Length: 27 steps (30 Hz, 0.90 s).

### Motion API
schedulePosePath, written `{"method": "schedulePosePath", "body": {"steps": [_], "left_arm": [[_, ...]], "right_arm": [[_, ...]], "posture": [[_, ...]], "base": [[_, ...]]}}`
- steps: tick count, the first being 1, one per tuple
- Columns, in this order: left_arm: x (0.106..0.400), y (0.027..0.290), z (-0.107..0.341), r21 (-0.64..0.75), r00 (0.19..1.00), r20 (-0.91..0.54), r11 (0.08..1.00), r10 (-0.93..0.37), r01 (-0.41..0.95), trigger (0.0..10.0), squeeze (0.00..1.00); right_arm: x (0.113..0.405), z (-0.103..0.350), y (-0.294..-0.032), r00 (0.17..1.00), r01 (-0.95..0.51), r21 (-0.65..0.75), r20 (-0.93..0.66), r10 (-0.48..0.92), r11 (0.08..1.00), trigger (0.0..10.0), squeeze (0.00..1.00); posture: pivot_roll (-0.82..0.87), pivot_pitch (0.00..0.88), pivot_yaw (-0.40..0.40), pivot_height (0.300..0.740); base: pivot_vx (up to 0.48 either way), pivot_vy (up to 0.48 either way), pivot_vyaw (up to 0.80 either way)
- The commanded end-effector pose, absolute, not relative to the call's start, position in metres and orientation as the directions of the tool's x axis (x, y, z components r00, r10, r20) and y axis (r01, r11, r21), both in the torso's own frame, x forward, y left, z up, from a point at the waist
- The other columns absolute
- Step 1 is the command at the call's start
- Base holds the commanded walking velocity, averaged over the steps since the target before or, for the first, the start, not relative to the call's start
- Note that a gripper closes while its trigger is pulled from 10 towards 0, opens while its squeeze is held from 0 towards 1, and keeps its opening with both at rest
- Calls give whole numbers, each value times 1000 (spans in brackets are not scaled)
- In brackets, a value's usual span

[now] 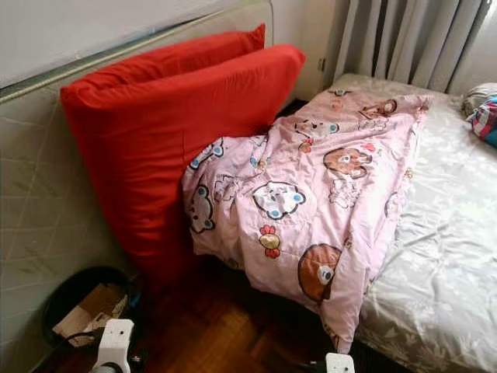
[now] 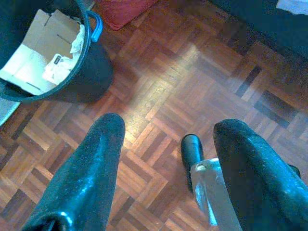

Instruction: Clean up the room

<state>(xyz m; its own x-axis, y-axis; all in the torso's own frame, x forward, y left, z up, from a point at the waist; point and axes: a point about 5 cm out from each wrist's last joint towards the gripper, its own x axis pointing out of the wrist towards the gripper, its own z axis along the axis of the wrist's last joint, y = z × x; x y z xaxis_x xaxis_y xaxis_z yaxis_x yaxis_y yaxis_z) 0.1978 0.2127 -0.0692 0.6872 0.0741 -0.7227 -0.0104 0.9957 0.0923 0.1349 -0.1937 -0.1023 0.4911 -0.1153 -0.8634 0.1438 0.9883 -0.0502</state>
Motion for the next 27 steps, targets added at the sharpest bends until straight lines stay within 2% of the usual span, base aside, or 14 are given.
{"method": "schedulePosePath", "body": {"steps": [1,4,27], "left_arm": [[197,217,-69,98,683,-725,995,85,-19,10000,0],[197,217,-69,97,684,-725,995,85,-21,10000,0],[200,200,-71,56,684,-724,996,89,-70,10000,0]], "right_arm": [[132,-104,-190,479,138,-43,-872,-105,990,10000,0],[135,-103,-191,493,120,-55,-863,-107,991,10000,0],[141,-99,-204,508,77,-98,-852,-123,992,10000,0]], "posture": [[-5,17,26,740],[-4,16,24,740],[-7,0,-45,740]], "base": [[0,0,0],[0,0,371],[0,0,800]]}}
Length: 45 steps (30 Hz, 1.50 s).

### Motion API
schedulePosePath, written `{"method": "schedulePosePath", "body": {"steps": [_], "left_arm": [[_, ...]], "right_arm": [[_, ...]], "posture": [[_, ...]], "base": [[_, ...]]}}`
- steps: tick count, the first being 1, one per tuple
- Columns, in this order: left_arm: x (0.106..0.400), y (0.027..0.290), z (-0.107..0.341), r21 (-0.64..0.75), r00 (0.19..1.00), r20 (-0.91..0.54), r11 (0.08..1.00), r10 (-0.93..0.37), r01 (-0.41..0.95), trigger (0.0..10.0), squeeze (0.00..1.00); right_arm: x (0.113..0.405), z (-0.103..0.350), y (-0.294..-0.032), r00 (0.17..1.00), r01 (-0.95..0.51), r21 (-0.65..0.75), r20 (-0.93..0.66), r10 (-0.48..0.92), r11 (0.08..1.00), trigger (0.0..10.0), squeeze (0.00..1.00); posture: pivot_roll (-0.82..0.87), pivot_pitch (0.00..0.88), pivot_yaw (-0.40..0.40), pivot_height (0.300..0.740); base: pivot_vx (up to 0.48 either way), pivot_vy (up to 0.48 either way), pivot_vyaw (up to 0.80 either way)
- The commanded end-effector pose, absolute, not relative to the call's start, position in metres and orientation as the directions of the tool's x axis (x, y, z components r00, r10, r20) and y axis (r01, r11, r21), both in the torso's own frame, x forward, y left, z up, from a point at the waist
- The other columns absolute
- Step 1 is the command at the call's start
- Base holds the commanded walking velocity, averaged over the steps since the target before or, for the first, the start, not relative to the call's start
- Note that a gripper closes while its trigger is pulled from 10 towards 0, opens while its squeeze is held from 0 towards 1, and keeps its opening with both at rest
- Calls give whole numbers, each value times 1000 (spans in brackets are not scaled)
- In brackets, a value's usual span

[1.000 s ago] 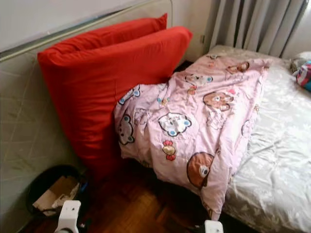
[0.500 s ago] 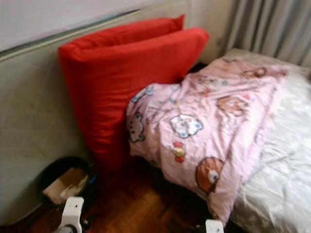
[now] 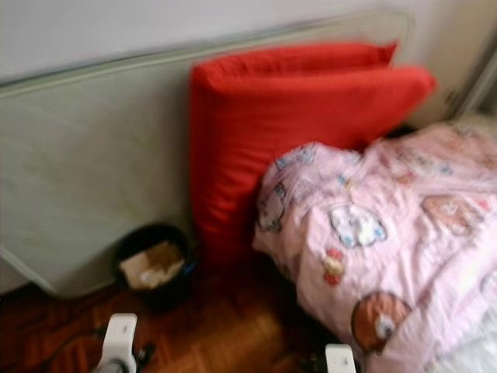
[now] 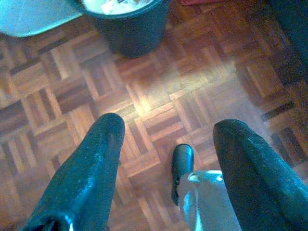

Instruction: Clean up the room

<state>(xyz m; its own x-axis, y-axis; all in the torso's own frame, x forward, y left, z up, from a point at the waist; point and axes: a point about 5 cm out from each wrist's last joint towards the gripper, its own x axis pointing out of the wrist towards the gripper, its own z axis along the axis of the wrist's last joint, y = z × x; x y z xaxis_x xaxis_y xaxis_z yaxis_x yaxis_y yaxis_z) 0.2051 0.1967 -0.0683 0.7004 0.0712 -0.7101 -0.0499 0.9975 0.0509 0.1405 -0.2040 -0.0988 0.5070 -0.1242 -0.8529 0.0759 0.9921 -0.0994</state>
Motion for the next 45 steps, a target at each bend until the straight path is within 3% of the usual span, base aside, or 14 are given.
{"method": "schedulePosePath", "body": {"steps": [1,27,45], "left_arm": [[201,199,-71,54,683,-725,996,89,-73,10000,0],[201,195,-71,58,678,-730,997,82,-57,10000,0],[196,198,-74,64,663,-743,996,91,-65,10000,0]], "right_arm": [[141,-98,-205,510,76,-100,-851,-124,992,10000,0],[140,-99,-203,509,69,-92,-853,-114,993,10000,0],[136,-101,-199,498,103,-45,-862,-91,994,10000,0]], "posture": [[-6,0,-50,740],[-5,0,-37,740],[-10,0,-25,740]], "base": [[0,0,800],[0,0,800],[0,0,0]]}}
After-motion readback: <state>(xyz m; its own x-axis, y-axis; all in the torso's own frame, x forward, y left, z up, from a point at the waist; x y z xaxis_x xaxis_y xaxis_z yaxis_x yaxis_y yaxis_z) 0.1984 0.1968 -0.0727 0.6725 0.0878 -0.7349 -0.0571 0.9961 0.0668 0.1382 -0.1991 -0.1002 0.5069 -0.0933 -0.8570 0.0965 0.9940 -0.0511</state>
